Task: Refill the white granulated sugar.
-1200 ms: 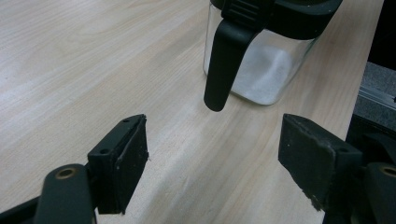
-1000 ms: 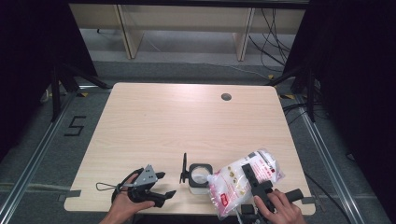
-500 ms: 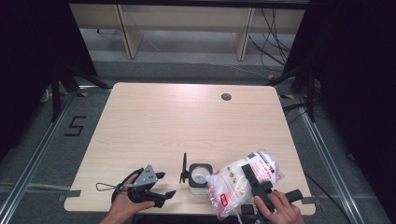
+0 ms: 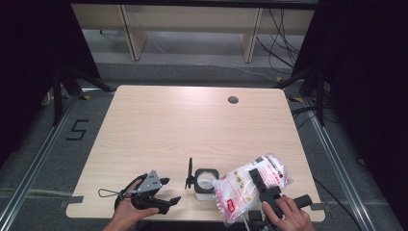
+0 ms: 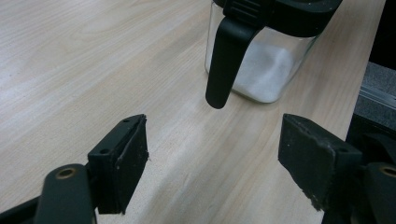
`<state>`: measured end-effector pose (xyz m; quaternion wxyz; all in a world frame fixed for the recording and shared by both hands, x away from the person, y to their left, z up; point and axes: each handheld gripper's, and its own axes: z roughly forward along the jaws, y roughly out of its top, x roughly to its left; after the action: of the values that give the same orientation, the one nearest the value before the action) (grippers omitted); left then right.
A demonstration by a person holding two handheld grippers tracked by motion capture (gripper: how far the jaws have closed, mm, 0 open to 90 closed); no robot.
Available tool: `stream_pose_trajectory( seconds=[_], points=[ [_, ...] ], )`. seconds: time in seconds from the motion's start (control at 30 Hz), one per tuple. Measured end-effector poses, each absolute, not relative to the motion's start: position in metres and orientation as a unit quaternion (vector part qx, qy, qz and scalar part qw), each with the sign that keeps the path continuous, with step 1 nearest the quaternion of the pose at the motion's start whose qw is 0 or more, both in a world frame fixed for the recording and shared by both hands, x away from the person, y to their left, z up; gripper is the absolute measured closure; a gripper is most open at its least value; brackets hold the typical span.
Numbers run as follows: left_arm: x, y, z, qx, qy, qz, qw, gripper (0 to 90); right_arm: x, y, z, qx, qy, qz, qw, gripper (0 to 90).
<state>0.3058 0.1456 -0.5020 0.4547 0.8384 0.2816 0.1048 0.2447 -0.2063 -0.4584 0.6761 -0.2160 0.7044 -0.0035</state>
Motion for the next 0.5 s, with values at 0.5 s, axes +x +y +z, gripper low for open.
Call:
stream_pose_trajectory(
  seconds=[0.5],
  points=[
    [0.3056, 0.1456, -0.5021, 0.838, 0.283, 0.105, 0.455, 23.5, 0.2446, -0.2057, -0.4561, -0.226, 0.697, -0.004, 0.681, 46.1]
  ],
)
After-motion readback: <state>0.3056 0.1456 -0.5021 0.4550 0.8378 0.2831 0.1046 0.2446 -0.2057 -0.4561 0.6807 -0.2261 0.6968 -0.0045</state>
